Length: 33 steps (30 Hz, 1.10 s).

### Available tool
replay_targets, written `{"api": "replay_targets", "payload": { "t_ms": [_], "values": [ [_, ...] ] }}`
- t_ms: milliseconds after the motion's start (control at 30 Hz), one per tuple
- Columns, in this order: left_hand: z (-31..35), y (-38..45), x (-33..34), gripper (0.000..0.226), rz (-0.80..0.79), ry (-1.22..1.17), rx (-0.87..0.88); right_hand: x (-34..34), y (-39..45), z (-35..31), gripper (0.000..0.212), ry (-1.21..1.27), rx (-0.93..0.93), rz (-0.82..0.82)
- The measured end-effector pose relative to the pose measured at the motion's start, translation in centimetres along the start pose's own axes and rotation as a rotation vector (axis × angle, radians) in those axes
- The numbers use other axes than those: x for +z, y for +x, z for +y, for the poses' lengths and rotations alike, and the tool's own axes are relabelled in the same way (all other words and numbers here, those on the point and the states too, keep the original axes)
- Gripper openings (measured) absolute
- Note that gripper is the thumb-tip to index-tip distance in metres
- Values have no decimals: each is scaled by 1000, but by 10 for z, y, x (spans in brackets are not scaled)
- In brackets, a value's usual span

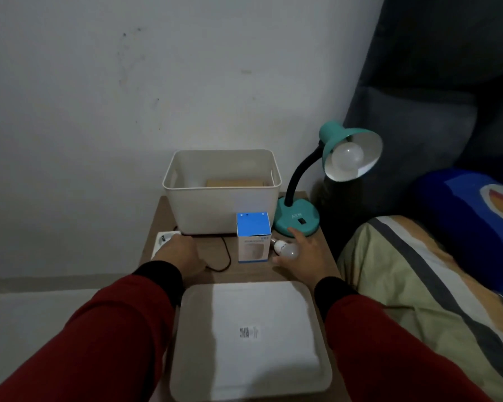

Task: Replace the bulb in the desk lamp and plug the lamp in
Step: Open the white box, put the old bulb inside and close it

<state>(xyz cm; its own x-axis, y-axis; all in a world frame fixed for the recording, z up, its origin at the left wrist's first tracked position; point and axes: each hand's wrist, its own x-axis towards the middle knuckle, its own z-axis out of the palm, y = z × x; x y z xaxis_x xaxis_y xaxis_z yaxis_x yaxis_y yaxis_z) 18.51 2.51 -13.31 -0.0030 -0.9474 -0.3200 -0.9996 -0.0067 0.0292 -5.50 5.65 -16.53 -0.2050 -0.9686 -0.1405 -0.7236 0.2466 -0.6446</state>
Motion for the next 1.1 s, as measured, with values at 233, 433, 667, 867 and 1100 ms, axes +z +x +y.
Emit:
{"api": "replay_targets", "payload": {
  "t_ms": [233, 433, 667, 867, 1100],
  "values": [
    [0, 4, 2, 57, -60, -9, -57, 4, 6, 8, 56, 198, 57, -31],
    [1, -9, -28, 55, -60, -34, -37, -36, -1, -12, 58, 209, 44, 8],
    [1, -12, -102, 49, 98, -51, 5, -99, 3, -69, 55, 202, -72, 53],
    [7, 19, -153, 41, 180, -70, 37, -118, 44, -124, 54, 182, -173, 16],
    [16, 93, -150, 37, 148, -63, 51, -76, 124, -150, 57, 89, -178, -173]
  ]
}}
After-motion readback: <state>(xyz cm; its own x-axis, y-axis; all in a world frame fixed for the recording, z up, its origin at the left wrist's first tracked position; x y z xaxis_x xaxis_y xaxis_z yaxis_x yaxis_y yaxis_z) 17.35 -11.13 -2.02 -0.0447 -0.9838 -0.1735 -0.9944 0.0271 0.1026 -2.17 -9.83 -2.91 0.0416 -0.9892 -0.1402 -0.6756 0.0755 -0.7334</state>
